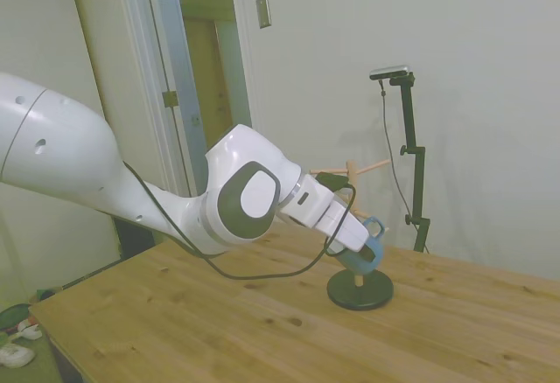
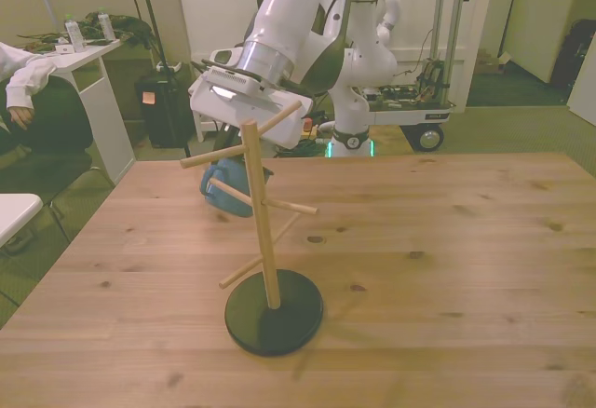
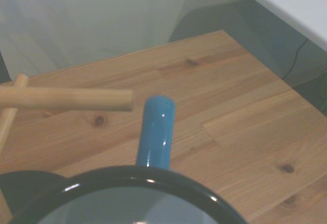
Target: Unload the mug
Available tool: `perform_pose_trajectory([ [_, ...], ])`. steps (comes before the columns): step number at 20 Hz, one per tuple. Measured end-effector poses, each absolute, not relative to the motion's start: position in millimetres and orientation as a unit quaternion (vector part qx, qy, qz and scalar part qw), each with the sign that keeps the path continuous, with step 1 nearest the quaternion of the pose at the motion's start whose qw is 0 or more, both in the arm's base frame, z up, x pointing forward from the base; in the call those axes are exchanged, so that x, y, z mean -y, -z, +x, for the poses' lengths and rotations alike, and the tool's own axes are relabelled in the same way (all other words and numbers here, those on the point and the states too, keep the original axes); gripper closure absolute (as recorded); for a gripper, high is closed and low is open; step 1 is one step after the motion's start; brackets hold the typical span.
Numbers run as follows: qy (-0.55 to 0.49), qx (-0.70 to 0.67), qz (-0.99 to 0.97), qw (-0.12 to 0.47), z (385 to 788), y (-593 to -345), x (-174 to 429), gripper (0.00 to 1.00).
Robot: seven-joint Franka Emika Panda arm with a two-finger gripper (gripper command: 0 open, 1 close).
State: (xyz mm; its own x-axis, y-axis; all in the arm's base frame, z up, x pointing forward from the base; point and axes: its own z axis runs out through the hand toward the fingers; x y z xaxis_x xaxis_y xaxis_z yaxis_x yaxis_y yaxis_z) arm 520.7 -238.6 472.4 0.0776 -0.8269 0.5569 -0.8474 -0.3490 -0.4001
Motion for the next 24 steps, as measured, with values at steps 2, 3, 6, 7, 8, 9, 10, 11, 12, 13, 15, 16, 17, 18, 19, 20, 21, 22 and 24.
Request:
perform_pose_trajectory([
  [2,-0.366,0.571,0.735,0.010,513,-470,242,1.00],
  [3,-0.365,0.571,0.735,0.008,509,-468,244,1.00],
  [6,-0.360,0.566,0.742,0.005,494,-459,247,1.00],
  [7,-0.357,0.563,0.746,0.006,489,-454,246,1.00],
  [8,-0.353,0.560,0.750,0.006,484,-450,244,1.00],
  [9,-0.350,0.555,0.754,0.005,479,-445,241,1.00],
  [10,-0.347,0.551,0.759,0.005,474,-441,237,1.00],
  [11,-0.345,0.545,0.764,0.004,468,-437,232,1.00],
  [12,-0.342,0.541,0.769,0.004,463,-434,228,1.00],
  [13,-0.339,0.535,0.774,0.004,457,-430,222,1.00],
  [15,-0.332,0.520,0.787,0.005,447,-424,209,1.00],
  [16,-0.327,0.513,0.794,0.005,442,-420,201,1.00],
  [17,-0.321,0.503,0.803,0.005,438,-416,192,1.00],
  [18,-0.312,0.491,0.813,0.006,434,-410,181,1.00],
  [19,-0.304,0.480,0.823,0.005,431,-405,169,1.00],
  [20,-0.298,0.471,0.830,0.003,428,-401,157,1.00],
  [21,-0.290,0.464,0.837,0.003,426,-397,145,1.00],
  [22,-0.282,0.458,0.843,0.002,424,-394,134,1.00],
  [24,-0.261,0.446,0.856,0.000,422,-390,116,1.00],
])
